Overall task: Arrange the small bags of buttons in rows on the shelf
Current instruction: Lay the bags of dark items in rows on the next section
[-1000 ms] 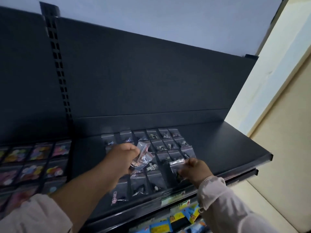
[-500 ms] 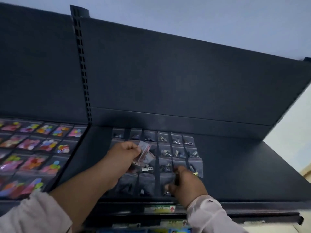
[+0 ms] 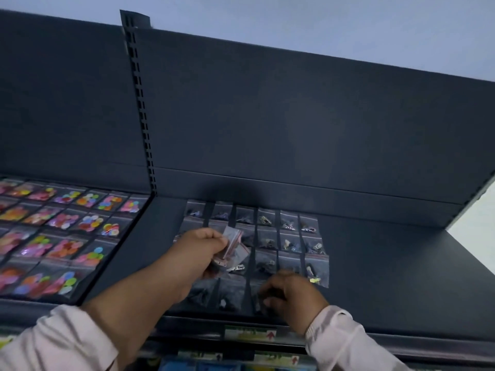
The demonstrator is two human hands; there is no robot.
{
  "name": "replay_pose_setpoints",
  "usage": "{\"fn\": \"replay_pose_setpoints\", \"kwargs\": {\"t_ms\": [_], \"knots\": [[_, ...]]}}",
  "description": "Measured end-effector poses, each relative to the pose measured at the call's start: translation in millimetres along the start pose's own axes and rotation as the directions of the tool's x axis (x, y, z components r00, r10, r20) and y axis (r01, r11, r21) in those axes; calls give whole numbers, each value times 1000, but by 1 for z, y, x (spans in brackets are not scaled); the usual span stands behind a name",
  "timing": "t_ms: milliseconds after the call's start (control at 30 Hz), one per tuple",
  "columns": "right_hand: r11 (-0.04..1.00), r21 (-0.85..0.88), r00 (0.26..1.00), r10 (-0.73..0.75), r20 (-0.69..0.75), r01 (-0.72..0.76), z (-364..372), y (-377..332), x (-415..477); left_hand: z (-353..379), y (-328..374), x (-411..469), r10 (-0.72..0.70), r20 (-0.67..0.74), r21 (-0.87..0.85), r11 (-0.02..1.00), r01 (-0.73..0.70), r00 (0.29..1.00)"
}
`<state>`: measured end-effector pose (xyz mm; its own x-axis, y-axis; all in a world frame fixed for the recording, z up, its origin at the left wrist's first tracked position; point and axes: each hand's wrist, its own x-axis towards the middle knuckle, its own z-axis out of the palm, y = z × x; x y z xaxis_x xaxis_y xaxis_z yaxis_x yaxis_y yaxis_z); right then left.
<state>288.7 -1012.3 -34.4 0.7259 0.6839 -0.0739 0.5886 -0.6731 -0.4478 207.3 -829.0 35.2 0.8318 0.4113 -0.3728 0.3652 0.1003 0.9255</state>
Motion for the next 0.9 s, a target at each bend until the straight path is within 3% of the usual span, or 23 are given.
{"fn": "replay_pose_setpoints", "kwargs": {"t_ms": [100, 167, 233, 300, 433, 767, 900], "knots": [[978, 210, 979, 33, -203, 11, -11, -8, 2, 5, 0, 0, -40, 50, -24, 999, 41, 998], [883, 468, 965, 86, -249, 42, -26, -16, 6, 10, 1, -1, -55, 85, -5, 998, 56, 995], [703, 710, 983, 98, -153, 41, -40, -24, 9, 15, 3, -2, -63, 120, 22, 998, 60, 991], [551, 835, 999, 41, -27, 0, -47, -29, 11, 21, 3, -3, -67, 162, 51, 997, 60, 984], [583, 812, 999, -34, -13, 30, -54, -30, 11, 27, 4, -2, -93, 217, 66, 995, 80, 972], [557, 830, 984, 159, -78, -24, -47, -19, 11, 32, 5, 0, -164, 288, 92, 985, 144, 943], [532, 846, 975, 208, -75, -49, -48, -17, 9, 30, 2, 0, -123, 362, 155, 985, 70, 924]]}}
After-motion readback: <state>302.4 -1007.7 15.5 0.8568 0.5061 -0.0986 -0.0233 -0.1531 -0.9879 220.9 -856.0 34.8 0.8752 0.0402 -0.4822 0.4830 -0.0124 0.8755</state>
